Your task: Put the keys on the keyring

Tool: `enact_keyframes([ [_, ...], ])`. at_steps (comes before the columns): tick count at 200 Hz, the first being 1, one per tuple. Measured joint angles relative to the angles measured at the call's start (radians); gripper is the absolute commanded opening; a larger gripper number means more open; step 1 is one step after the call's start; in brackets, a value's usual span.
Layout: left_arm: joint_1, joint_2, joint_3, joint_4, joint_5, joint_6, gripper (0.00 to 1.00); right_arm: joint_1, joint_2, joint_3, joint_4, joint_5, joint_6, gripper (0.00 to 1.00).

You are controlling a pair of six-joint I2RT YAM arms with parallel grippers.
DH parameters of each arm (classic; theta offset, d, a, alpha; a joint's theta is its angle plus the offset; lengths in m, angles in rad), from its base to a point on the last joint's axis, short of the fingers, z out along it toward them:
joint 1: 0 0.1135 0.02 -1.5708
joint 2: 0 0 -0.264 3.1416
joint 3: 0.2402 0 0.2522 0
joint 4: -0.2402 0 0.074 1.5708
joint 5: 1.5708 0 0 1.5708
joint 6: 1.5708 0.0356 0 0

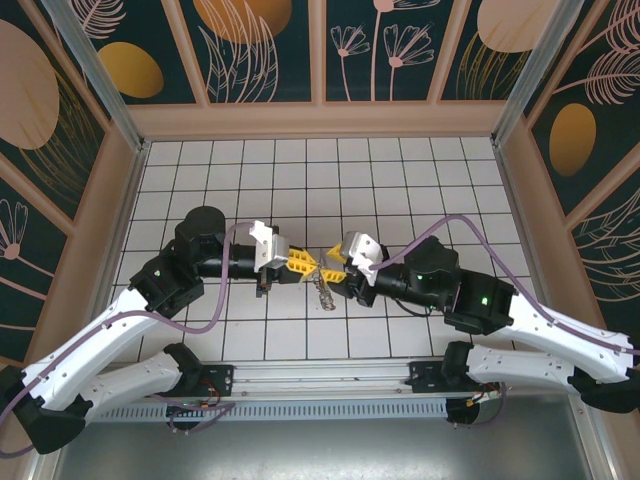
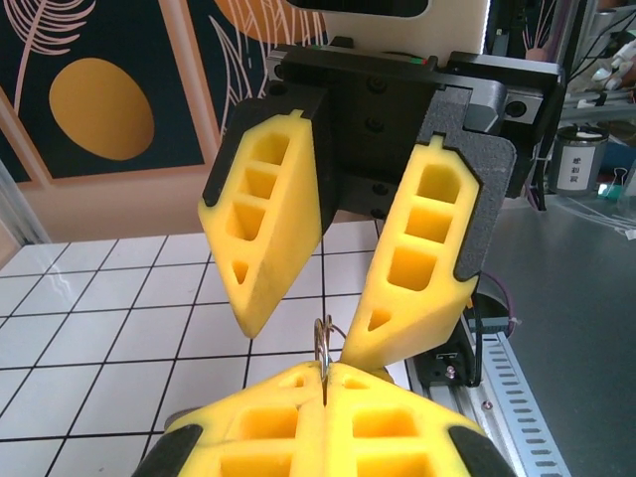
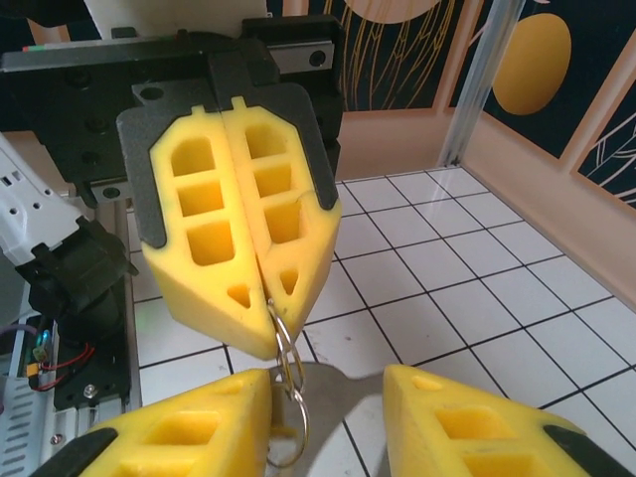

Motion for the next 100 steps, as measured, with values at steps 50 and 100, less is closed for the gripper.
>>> enact_keyframes([
  [50, 0.000, 0.000, -0.016, 0.006, -0.007, 0.000, 0.00, 0.004, 0.016, 0.000, 0.014, -0.014, -0.020, 0.00],
  [100, -0.003, 0.003, -0.017, -0.006, -0.048, 0.003, 0.12, 0.004, 0.025, 0.018, -0.029, -0.003, -0.022, 0.00],
])
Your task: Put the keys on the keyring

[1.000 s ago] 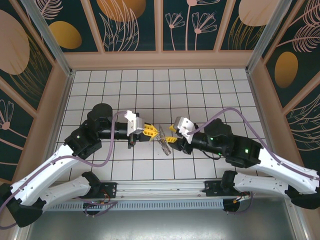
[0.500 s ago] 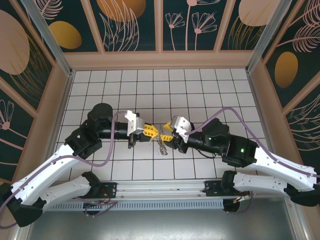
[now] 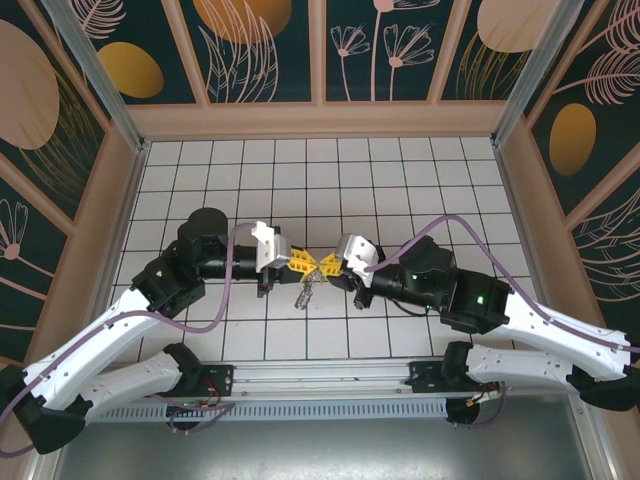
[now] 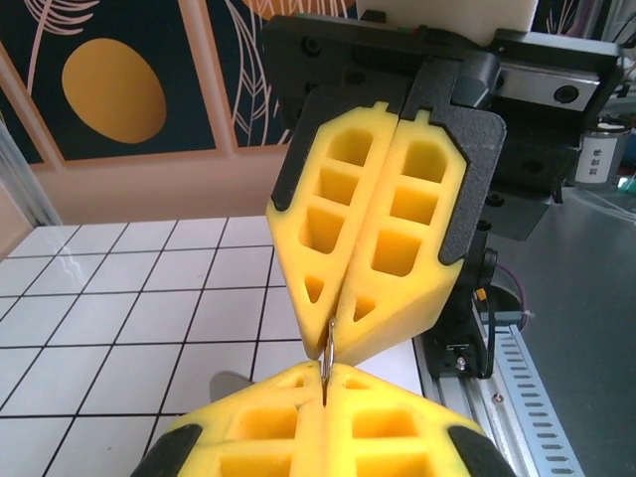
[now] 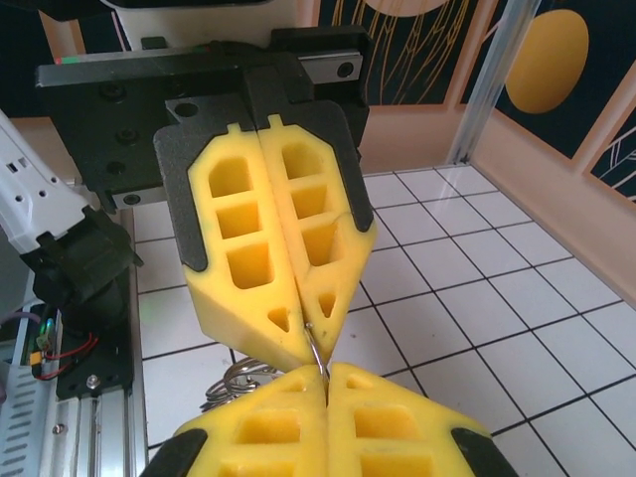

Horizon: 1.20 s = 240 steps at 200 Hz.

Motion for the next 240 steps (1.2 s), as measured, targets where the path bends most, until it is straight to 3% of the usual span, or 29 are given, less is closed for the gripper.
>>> enact_keyframes([
  [31, -0.003, 0.037, 0.014, -0.057, -0.064, 0.032, 0.13, 0.000, 0.069, 0.067, -0.106, 0.042, -0.023, 0.00],
  [49, -0.003, 0.060, 0.029, -0.108, -0.097, 0.055, 0.00, 0.000, 0.109, 0.094, -0.154, 0.073, -0.034, 0.00],
  [93, -0.003, 0.068, 0.031, -0.143, -0.110, 0.075, 0.00, -0.002, 0.141, 0.116, -0.197, 0.098, -0.056, 0.00],
  [121, -0.003, 0.057, 0.021, -0.099, -0.079, 0.047, 0.00, -0.002, 0.120, 0.113, -0.183, 0.098, -0.056, 0.18],
  [133, -0.003, 0.043, 0.008, -0.064, -0.055, 0.024, 0.00, -0.002, 0.093, 0.100, -0.164, 0.095, -0.050, 0.21],
  [173, -0.002, 0.010, -0.006, 0.031, -0.006, -0.037, 0.00, 0.000, 0.036, 0.076, -0.121, 0.079, -0.047, 0.14],
  [240, -0.001, 0.004, -0.028, 0.104, 0.019, -0.076, 0.00, 0.002, 0.032, 0.074, -0.097, 0.050, -0.048, 0.16],
])
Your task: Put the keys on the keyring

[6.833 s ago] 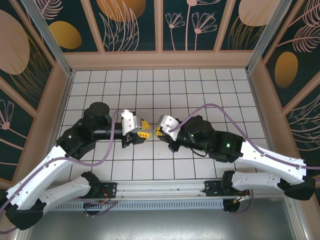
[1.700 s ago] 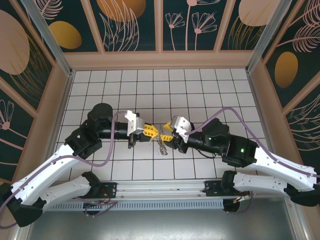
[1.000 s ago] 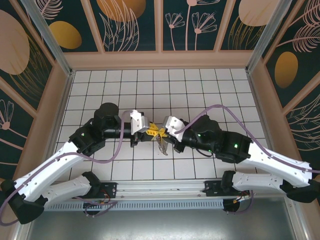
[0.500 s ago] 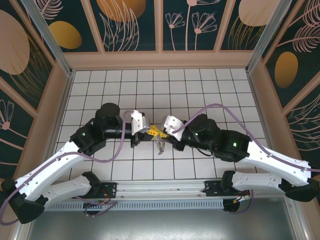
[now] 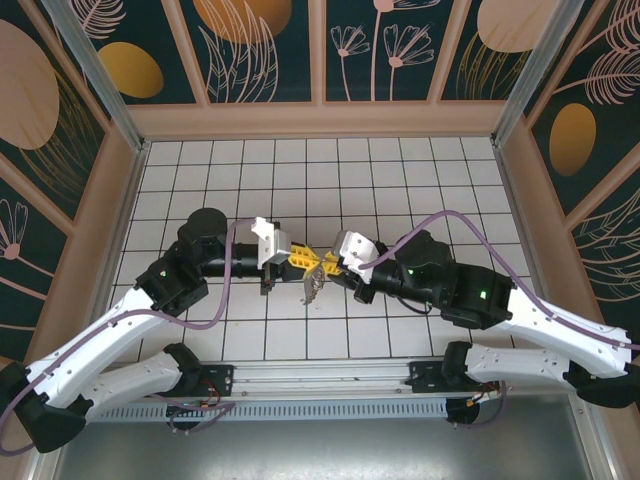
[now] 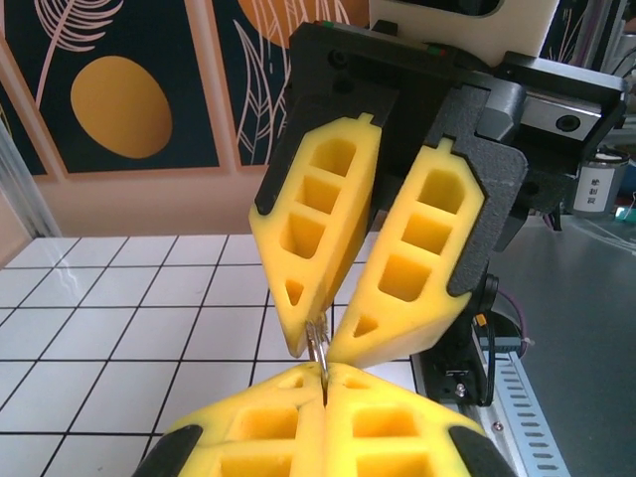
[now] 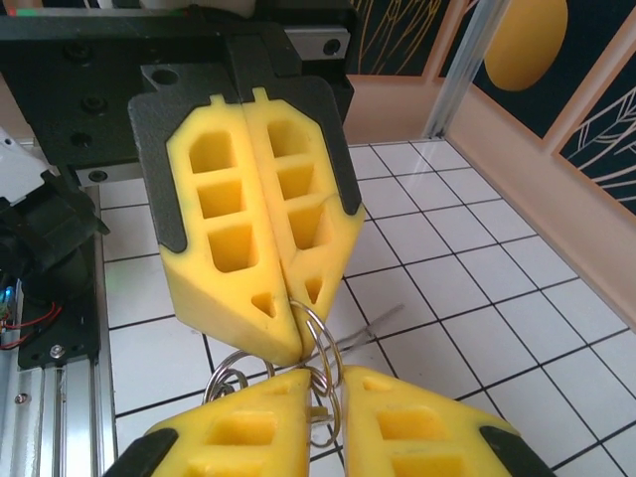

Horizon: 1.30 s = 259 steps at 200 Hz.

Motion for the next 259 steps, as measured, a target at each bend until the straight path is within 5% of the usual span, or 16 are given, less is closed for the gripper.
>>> enact_keyframes([
  [30, 0.002, 0.000, -0.008, 0.014, 0.003, 0.000, 0.00, 0.000, 0.000, -0.002, 0.005, -0.008, 0.002, 0.00],
  [58, 0.007, 0.000, -0.013, 0.023, 0.003, 0.000, 0.00, 0.000, 0.001, -0.002, 0.003, -0.006, 0.003, 0.00],
  [77, 0.006, 0.000, -0.014, 0.022, -0.011, 0.003, 0.16, 0.000, 0.002, -0.002, -0.002, 0.003, 0.003, 0.00],
  [95, 0.004, 0.004, -0.011, 0.004, -0.039, 0.019, 0.19, 0.000, 0.021, 0.008, -0.024, 0.020, 0.000, 0.00],
  [149, 0.004, 0.021, -0.006, -0.085, -0.140, 0.080, 0.00, -0.002, 0.130, 0.084, -0.130, 0.083, -0.021, 0.00],
  [194, 0.004, 0.024, -0.005, -0.089, -0.154, 0.088, 0.00, -0.005, 0.162, 0.121, -0.169, 0.102, -0.035, 0.00],
  [226, 0.004, 0.010, -0.030, -0.034, -0.127, 0.056, 0.00, -0.004, 0.142, 0.114, -0.164, 0.092, -0.028, 0.12],
  [259, 0.004, -0.010, -0.055, 0.047, -0.085, -0.003, 0.00, -0.004, 0.104, 0.086, -0.123, 0.059, -0.022, 0.13],
])
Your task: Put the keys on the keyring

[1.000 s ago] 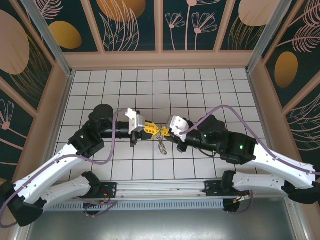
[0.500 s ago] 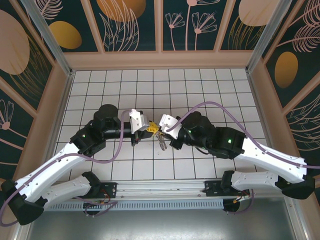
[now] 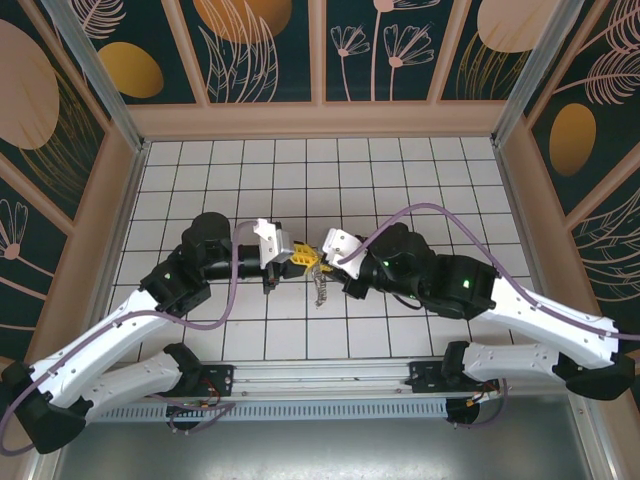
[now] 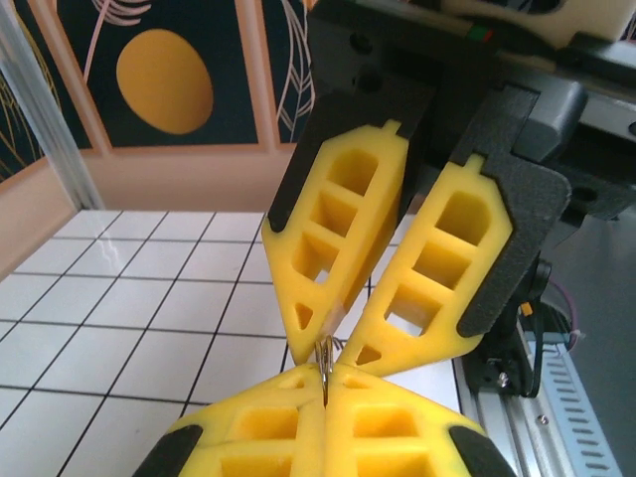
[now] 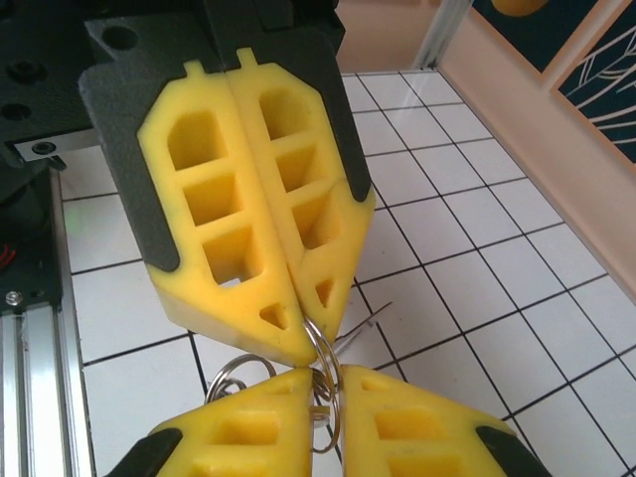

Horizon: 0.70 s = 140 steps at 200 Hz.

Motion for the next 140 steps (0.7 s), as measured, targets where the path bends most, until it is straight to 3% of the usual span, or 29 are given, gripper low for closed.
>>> enact_keyframes([
  [44, 0.000, -0.008, -0.008, 0.088, 0.036, -0.054, 0.00, 0.000, -0.041, -0.016, 0.045, -0.022, 0.000, 0.12],
  [76, 0.000, -0.021, -0.032, 0.142, 0.051, -0.089, 0.00, 0.000, -0.053, -0.023, 0.063, -0.036, 0.006, 0.00],
  [92, 0.001, -0.021, -0.040, 0.165, 0.058, -0.100, 0.00, 0.000, -0.058, -0.026, 0.066, -0.041, 0.014, 0.00],
  [116, 0.001, -0.021, -0.039, 0.157, 0.053, -0.093, 0.00, 0.000, -0.060, -0.026, 0.069, -0.040, 0.015, 0.00],
  [140, 0.000, -0.003, 0.001, 0.076, 0.016, -0.045, 0.08, 0.000, -0.058, -0.026, 0.057, -0.022, 0.014, 0.00],
])
